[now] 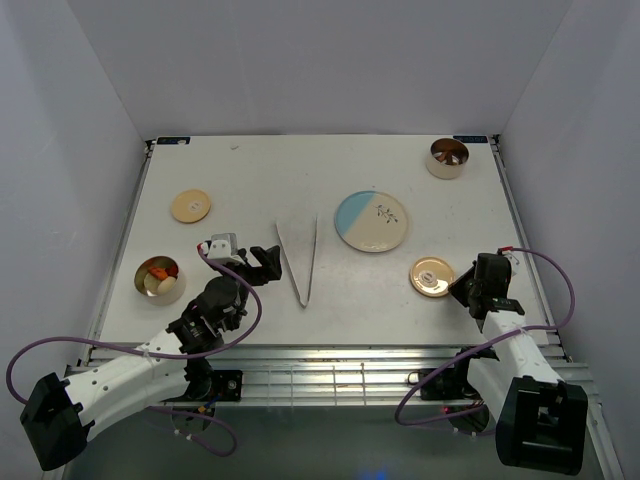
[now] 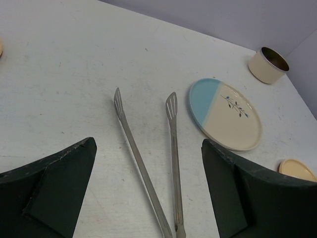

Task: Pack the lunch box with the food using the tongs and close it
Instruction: Pick up the box lid from the center of the board.

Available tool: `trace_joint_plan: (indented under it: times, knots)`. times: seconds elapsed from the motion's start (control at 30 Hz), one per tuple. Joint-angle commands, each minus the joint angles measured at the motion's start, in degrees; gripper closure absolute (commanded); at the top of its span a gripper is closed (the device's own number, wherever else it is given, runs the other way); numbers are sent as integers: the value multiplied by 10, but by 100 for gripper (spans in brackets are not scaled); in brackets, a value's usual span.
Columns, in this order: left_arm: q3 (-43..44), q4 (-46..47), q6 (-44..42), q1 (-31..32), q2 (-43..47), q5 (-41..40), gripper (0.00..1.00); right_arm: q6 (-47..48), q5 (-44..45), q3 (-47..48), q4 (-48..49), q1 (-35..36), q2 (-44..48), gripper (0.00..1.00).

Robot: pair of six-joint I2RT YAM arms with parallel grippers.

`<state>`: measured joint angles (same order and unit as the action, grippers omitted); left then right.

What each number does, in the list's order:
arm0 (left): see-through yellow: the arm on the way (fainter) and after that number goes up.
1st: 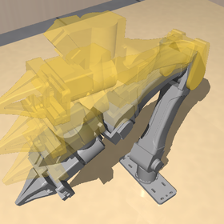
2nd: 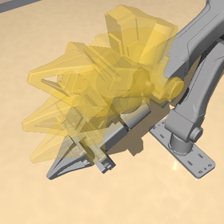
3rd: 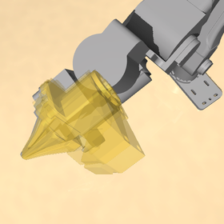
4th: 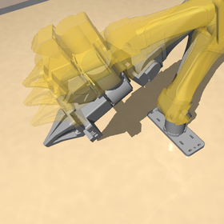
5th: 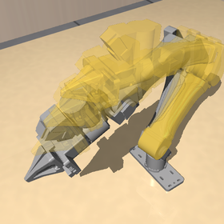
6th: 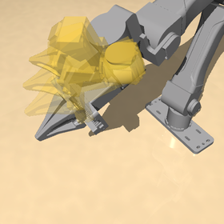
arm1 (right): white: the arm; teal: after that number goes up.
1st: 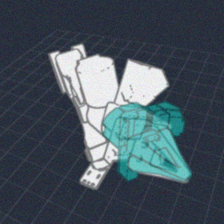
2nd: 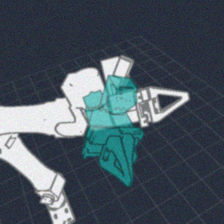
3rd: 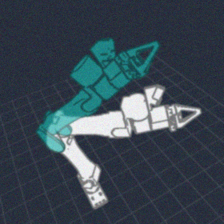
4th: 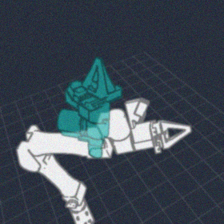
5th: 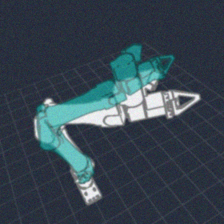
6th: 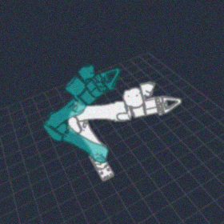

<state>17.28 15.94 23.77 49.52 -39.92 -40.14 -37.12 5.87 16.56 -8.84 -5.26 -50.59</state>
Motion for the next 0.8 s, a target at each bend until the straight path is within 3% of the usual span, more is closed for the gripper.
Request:
trace_joint_plan:
  times: [0.0,0.37,0.63,0.77]
  knots:
    - [-1,10,-3,2,7,-4,2,15,13,13,-5,-2,8,92]
    - [-2,10,-2,2,15,7,2,69,-23,98,58,-17,-79,92]
    - [7,9,-2,2,5,39,2,101,-152,151,135,-91,-183,92]
    - [9,9,0,2,12,65,2,105,-170,188,157,-100,-234,92]
